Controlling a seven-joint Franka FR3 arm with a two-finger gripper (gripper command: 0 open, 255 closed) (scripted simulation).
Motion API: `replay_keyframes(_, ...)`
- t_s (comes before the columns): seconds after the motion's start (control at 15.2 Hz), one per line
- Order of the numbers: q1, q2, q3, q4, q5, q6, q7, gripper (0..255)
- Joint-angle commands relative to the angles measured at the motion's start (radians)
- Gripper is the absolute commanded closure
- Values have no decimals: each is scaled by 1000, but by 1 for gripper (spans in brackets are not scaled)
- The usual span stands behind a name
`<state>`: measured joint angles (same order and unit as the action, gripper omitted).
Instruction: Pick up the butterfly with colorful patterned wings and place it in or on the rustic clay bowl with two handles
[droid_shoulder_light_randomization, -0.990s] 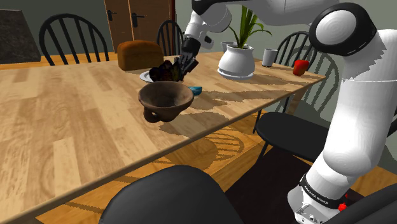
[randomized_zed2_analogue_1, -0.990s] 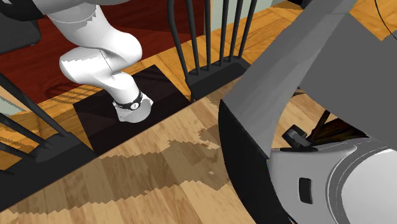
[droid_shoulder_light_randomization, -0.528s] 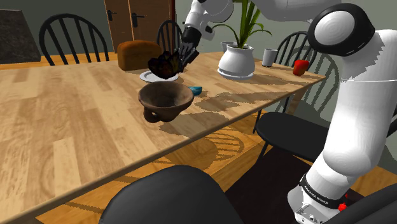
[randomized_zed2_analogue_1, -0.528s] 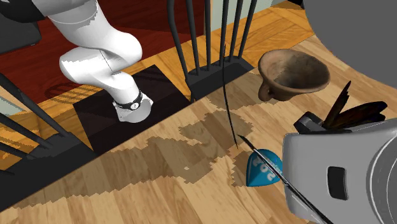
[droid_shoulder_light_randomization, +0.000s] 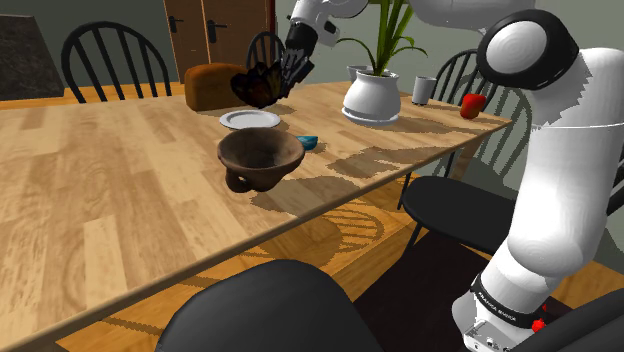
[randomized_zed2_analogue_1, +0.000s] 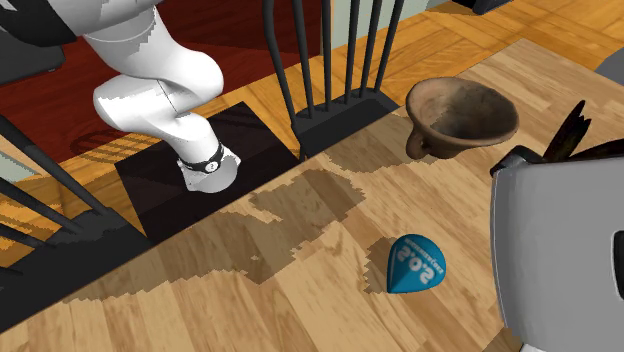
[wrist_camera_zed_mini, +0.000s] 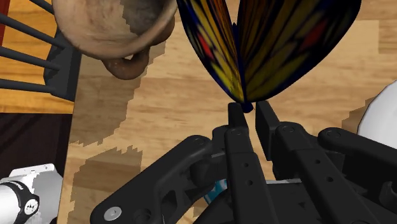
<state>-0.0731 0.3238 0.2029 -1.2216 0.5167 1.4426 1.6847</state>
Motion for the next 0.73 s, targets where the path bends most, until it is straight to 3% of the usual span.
replay_keyframes(0.0,0,9,1,38,0,-26,16,255)
replay_keyframes(0.4,3,50,6,167,-1,-101,62,255)
replay_keyframes(0.66,21,-137,18,-121,27,13,47,255)
